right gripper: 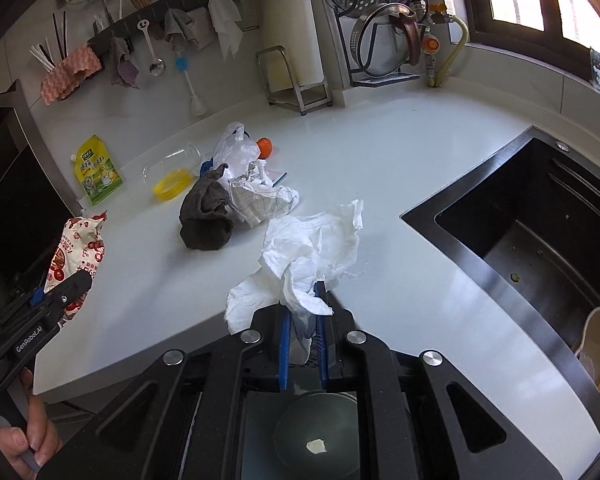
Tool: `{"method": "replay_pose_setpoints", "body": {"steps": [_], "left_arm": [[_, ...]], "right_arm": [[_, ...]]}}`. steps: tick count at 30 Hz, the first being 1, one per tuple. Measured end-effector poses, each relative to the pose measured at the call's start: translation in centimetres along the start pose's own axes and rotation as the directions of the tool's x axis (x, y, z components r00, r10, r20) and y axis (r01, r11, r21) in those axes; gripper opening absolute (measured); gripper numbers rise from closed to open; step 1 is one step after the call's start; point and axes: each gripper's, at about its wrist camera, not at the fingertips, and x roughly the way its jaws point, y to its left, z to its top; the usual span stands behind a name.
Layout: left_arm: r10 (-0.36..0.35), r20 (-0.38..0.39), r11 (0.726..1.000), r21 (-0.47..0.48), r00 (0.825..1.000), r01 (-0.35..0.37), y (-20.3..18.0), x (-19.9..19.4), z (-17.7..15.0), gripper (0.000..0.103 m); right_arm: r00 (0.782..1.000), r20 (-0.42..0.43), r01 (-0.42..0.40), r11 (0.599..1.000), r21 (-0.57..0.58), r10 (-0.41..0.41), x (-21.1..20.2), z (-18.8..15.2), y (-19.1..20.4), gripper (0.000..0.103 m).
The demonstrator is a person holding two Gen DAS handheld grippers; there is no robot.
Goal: Collect trash
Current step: 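Carry both items over the basket and open the left tool to drop the wrapper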
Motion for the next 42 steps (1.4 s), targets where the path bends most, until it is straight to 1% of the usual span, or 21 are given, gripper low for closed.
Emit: {"method": "replay_pose_setpoints", "body": {"steps": [6, 10, 14, 22, 24, 29, 33, 36, 38, 39, 42], "left_arm": [[-0.042, -0.011, 0.999, -0.006, 0.999, 0.041, -1.6, -2.5, -3.2, 0.034], [-0.067, -0.026, 0.998, -0.003, 0.997, 0.067, -2.9, -3.4, -5.2, 0.034], [-0.091, -0.054, 0.996, 0.002, 0.994, 0.091, -4.1, -3.5, -6.9, 0.034], [-0.108, -0.109, 0.994, 0.018, 0.988, 0.110, -5.6, -2.9, -9.3, 0.034], [-0.102, -0.122, 0.994, 0.028, 0.987, 0.106, -6.0, -2.6, -9.7, 0.034], [-0.113, -0.155, 0.992, 0.038, 0.981, 0.120, -6.9, -1.9, -10.7, 0.034], [-0.115, -0.165, 0.992, 0.039, 0.980, 0.123, -7.2, -1.6, -10.9, 0.034], [-0.122, -0.167, 0.991, 0.031, 0.979, 0.128, -7.1, -1.6, -10.9, 0.036], [-0.125, -0.169, 0.991, 0.020, 0.978, 0.131, -7.0, -1.6, -10.9, 0.042], [-0.125, -0.169, 0.991, 0.017, 0.978, 0.129, -7.0, -1.6, -10.9, 0.047], [-0.121, -0.173, 0.992, 0.010, 0.977, 0.125, -6.8, -1.5, -10.9, 0.052]], "right_arm": [[1.000, 0.009, -0.008, 1.000, 0.003, 0.008, -2.7, -3.7, 0.4, 0.011], [1.000, -0.008, -0.012, 1.000, -0.011, 0.012, -3.7, -6.0, 0.6, 0.011], [1.000, -0.022, -0.004, 0.999, -0.033, 0.004, -4.2, -7.8, 0.8, 0.011], [0.998, -0.064, -0.019, 1.000, -0.015, 0.018, -4.1, -10.4, -0.5, 0.011], [0.997, -0.074, -0.019, 1.000, -0.016, 0.018, -4.0, -10.9, -0.7, 0.011], [0.994, -0.106, -0.030, 0.999, -0.012, 0.028, -3.4, -11.8, -1.0, 0.011], [0.991, -0.132, -0.029, 1.000, -0.004, 0.029, -2.7, -12.4, -1.4, 0.011], [0.990, -0.138, -0.029, 1.000, 0.002, 0.029, -2.5, -12.6, -1.8, 0.011], [0.990, -0.138, -0.030, 1.000, 0.005, 0.031, -2.5, -12.6, -1.9, 0.011], [0.990, -0.134, -0.033, 0.999, 0.009, 0.034, -2.6, -12.6, -2.0, 0.012], [0.992, -0.125, -0.033, 0.999, 0.006, 0.034, -2.8, -12.5, -2.0, 0.019]]}}
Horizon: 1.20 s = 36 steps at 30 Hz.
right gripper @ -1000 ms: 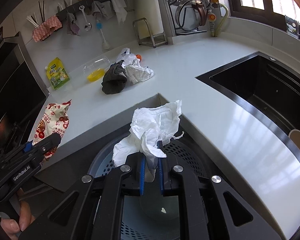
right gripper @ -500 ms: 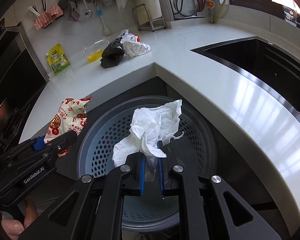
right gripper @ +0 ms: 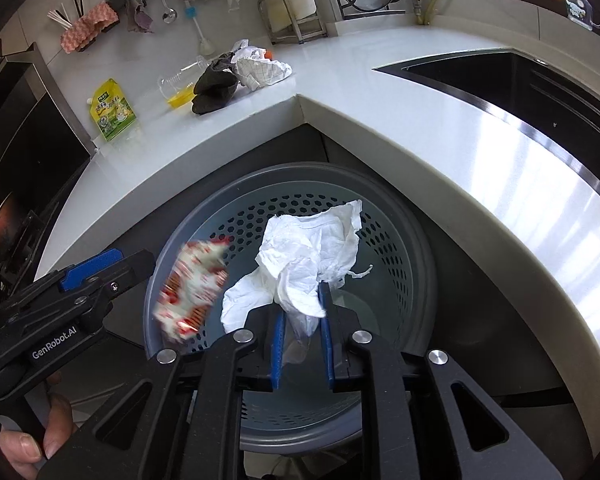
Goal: Collect trash
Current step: 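Carry both items over the basket and open the left tool to drop the wrapper, then open the right tool to drop the tissue into the basket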
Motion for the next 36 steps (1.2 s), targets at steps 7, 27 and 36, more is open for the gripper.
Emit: {"method": "replay_pose_setpoints", "body": {"steps": [7, 27, 36], "left_arm": [[0.014, 0.000, 1.000, -0.014, 1.000, -0.014, 0.5, 0.1, -0.1, 0.060], [0.053, 0.031, 0.998, -0.021, 0.998, -0.053, 1.2, -0.5, 0.0, 0.074], [0.066, 0.062, 0.997, -0.036, 0.996, -0.064, 1.8, -1.1, 0.4, 0.089]], "right_arm": [[1.000, 0.020, 0.014, 1.000, 0.013, -0.014, -0.3, 0.0, -0.2, 0.035], [1.000, 0.029, 0.007, 1.000, 0.005, -0.007, -0.1, 0.1, 0.0, 0.039], [0.997, 0.070, 0.020, 1.000, 0.002, -0.020, -0.8, 0.3, 0.0, 0.044]]}}
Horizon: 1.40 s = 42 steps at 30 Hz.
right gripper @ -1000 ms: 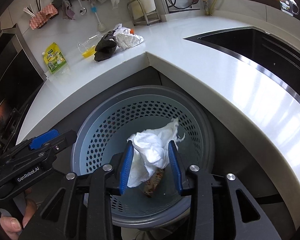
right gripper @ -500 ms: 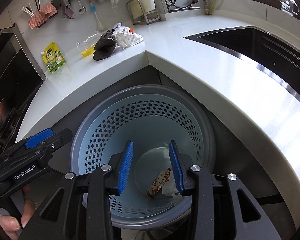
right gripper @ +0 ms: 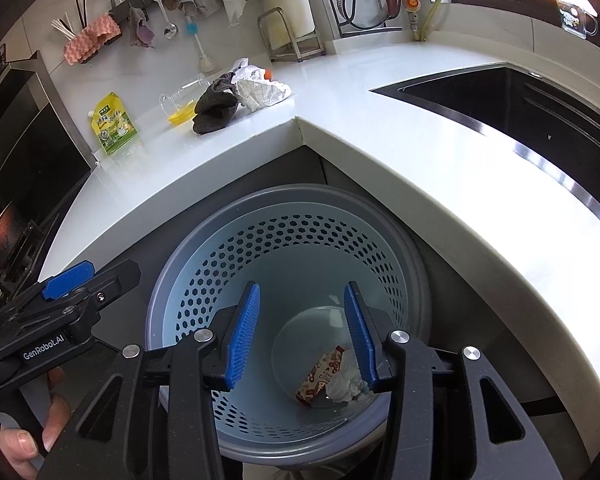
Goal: Collect trash
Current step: 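Open the right tool to drop the tissue into the basket, then move both tools back to the pile and close the right tool on crumpled paper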
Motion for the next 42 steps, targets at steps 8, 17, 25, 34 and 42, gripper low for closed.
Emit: {"method": "replay_pose_setpoints", "body": {"steps": [8, 17, 25, 34, 42], "left_arm": [[0.021, 0.053, 0.999, -0.025, 0.998, -0.020, 1.2, -0.9, 1.3, 0.096], [0.070, 0.141, 0.997, -0.051, 0.988, -0.063, 2.9, -1.0, 5.3, 0.097], [0.132, 0.197, 0.991, -0.048, 0.971, -0.125, 3.8, 0.4, 10.2, 0.097], [0.139, 0.175, 0.989, -0.071, 0.975, -0.128, 4.4, 4.0, 14.1, 0.097], [0.141, 0.138, 0.989, -0.071, 0.980, -0.133, 4.7, 6.9, 15.5, 0.097]], "right_arm": [[0.999, 0.054, 0.004, 1.000, -0.025, -0.003, -0.5, 1.4, 0.3, 0.053], [0.993, 0.116, -0.005, 0.997, -0.077, 0.014, 0.3, 6.5, 0.6, 0.058], [0.990, 0.133, -0.034, 0.990, -0.134, 0.052, 2.4, 12.8, 1.3, 0.062], [0.992, 0.079, -0.077, 0.974, -0.213, 0.095, 7.2, 19.2, 2.9, 0.062], [0.992, -0.012, -0.124, 0.954, -0.273, 0.126, 11.9, 22.5, 4.1, 0.062]]}}
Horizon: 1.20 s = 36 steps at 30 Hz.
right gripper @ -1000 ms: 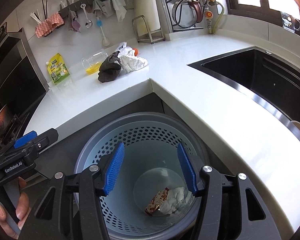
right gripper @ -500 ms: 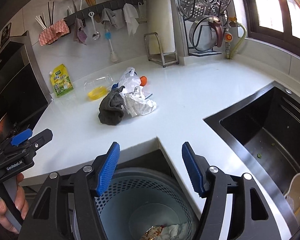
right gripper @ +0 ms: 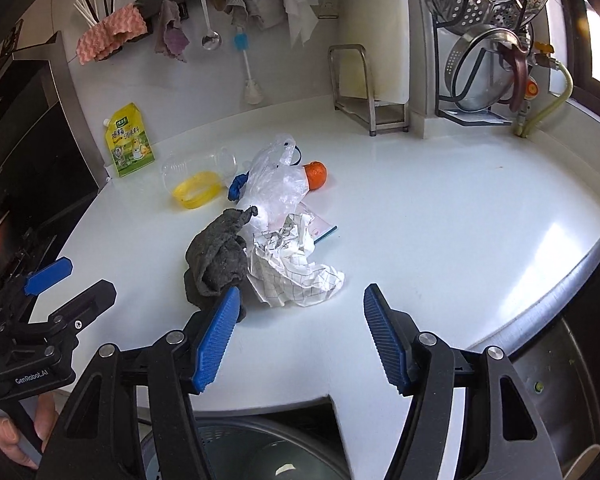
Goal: Collect trash
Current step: 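Move both tools back to the pile and close the right tool on crumpled paper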
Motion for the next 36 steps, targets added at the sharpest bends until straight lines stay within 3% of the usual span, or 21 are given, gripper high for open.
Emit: {"method": "replay_pose_setpoints", "body": {"steps": [10, 21, 22, 24, 28, 30, 36], "left_arm": [[-0.006, -0.051, 1.000, 0.007, 0.999, 0.007, -0.2, 2.5, 0.1, 0.097], [-0.010, -0.071, 1.000, 0.004, 0.997, 0.011, -0.3, 3.6, 0.2, 0.097], [-0.010, -0.071, 1.000, 0.004, 0.997, 0.010, -0.3, 3.7, 0.2, 0.097], [-0.008, -0.075, 1.000, 0.004, 0.997, 0.008, -0.4, 3.9, 0.2, 0.097], [-0.009, -0.082, 1.000, 0.003, 0.997, 0.009, -0.6, 4.2, 0.2, 0.097], [-0.012, -0.084, 1.000, 0.000, 0.996, 0.012, -0.8, 4.4, 0.2, 0.097], [-0.027, -0.105, 1.000, -0.004, 0.994, 0.026, -1.7, 5.2, 0.2, 0.097]], "right_arm": [[0.995, -0.066, -0.084, 0.996, -0.040, 0.081, 3.6, 1.5, -0.4, 0.063], [0.986, -0.120, -0.126, 0.990, -0.065, 0.118, 6.1, 2.0, -0.1, 0.062], [0.984, -0.122, -0.136, 0.989, -0.065, 0.127, 6.1, 2.0, 0.0, 0.060], [0.982, -0.135, -0.145, 0.987, -0.074, 0.134, 6.3, 1.9, 0.1, 0.043], [0.982, -0.124, -0.152, 0.985, -0.085, 0.141, 6.2, 1.8, 0.4, 0.034], [0.984, -0.115, -0.147, 0.986, -0.077, 0.138, 5.9, 1.8, 0.2, 0.024], [0.991, -0.084, -0.103, 0.994, 0.025, 0.105, 5.2, 1.6, -2.6, 0.021]]}}
